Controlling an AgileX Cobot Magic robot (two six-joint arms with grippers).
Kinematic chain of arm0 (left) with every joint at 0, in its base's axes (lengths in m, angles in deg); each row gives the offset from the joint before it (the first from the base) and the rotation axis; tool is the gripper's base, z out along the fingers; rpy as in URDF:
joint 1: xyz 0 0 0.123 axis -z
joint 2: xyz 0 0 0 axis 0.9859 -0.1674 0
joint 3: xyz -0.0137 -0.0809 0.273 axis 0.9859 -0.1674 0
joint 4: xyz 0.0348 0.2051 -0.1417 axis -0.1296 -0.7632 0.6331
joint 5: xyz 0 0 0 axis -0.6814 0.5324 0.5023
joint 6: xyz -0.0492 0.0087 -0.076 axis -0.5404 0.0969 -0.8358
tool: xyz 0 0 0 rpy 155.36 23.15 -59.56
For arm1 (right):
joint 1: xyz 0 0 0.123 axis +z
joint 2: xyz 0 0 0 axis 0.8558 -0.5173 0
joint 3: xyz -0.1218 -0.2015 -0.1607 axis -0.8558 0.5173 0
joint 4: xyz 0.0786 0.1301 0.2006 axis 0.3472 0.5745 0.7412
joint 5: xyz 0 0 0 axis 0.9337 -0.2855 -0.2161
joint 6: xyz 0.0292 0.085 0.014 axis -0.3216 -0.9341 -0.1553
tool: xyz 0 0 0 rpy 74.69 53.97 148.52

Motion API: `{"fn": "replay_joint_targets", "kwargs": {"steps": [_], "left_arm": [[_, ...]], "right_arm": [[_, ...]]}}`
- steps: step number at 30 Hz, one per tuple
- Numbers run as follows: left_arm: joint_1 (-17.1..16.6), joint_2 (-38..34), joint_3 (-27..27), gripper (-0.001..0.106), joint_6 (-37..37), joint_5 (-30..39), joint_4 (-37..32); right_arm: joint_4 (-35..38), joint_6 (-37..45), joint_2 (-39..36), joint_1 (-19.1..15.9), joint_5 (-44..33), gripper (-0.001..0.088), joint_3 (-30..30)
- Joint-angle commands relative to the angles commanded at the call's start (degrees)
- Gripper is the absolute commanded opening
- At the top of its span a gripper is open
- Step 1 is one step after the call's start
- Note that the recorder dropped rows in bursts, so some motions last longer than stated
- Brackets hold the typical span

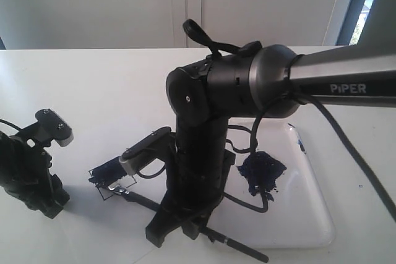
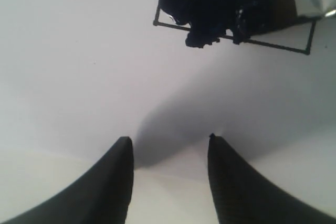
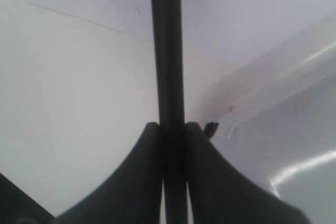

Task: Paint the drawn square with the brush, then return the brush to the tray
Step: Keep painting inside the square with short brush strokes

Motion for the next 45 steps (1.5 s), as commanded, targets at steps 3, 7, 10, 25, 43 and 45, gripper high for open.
{"fn": "replay_joint_targets", "kwargs": {"steps": [3,7,10,25,43,45], "left_arm": [[0.00,0.00,0.00,0.050,0.00,0.00,0.00],[0.00,0.00,0.00,0.050,0.01,-0.11,0.00],[0.00,0.00,0.00,0.050,0.01,-0.11,0.00],[0.14,0.22,0.00,0.050,-0.34,-0.11,0.63],[7.02,1.75,0.00,0.049,-0.62,1.33,-5.19],[7.02,1.75,0.00,0.049,-0.48,1.22,-5.19]], "right_arm": [[0.00,0.00,0.00,0.00,-0.88,0.0000,0.00],[-1.05,-0.99,0.00,0.00,-0.97,0.0000,0.00],[-3.72,-3.10,0.00,0.00,-1.10,0.0000,0.00],[-6.08,-5.13,0.00,0.00,-1.33,0.0000,0.00],[-5.93,-4.56,0.00,0.00,-1.33,0.0000,0.00],[-5.93,-4.56,0.00,0.00,-1.33,0.0000,0.00]]}}
